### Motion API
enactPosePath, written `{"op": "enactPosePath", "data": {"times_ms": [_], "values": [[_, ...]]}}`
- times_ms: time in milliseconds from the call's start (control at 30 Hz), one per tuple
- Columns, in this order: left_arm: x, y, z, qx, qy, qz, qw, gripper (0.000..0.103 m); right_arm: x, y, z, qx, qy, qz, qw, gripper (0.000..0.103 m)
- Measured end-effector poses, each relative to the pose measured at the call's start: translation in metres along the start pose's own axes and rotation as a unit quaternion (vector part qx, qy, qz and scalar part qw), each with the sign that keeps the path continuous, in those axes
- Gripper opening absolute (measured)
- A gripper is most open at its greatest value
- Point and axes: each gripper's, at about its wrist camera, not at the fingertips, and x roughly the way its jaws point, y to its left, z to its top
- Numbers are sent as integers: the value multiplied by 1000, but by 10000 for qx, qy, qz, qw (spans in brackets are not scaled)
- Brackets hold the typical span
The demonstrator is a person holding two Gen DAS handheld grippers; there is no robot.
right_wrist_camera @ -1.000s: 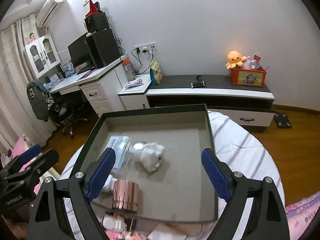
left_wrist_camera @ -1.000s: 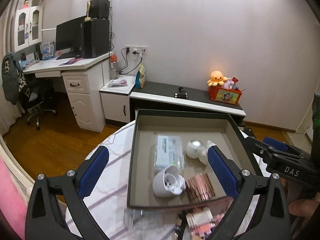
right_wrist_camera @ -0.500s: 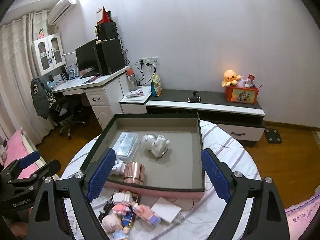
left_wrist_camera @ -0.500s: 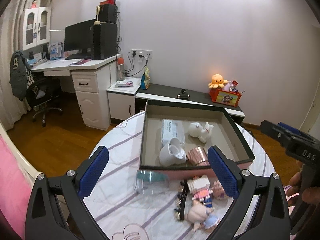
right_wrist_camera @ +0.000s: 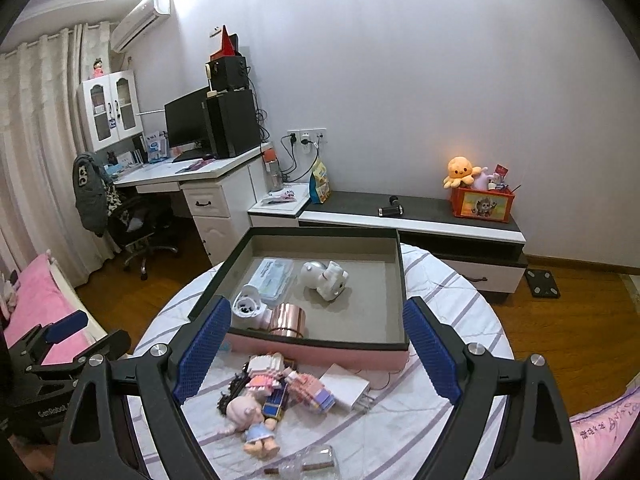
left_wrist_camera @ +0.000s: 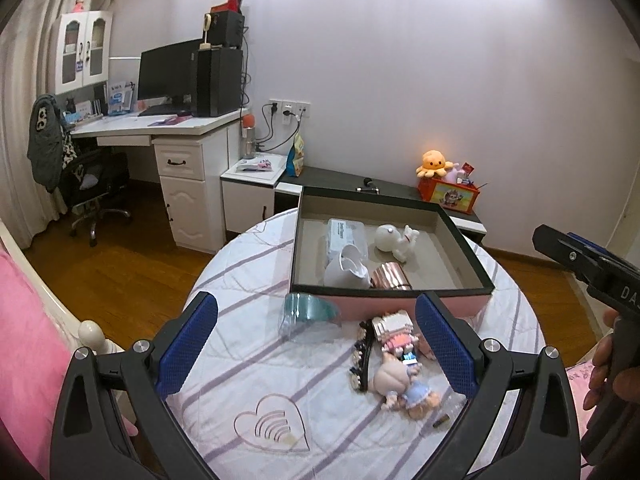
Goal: Organize rigid objects
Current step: 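Withdraw both grippers from the tray toward the remaining items, then grasp the clear glass bottle by its body with the right gripper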
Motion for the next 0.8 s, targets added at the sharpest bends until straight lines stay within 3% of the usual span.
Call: {"op": "enactPosePath", "data": {"times_ms": [800], "values": [[-34,-13,-42,67,22,13,10000,101,-36,-5,-40,48,130,-35,9999,89]]}}
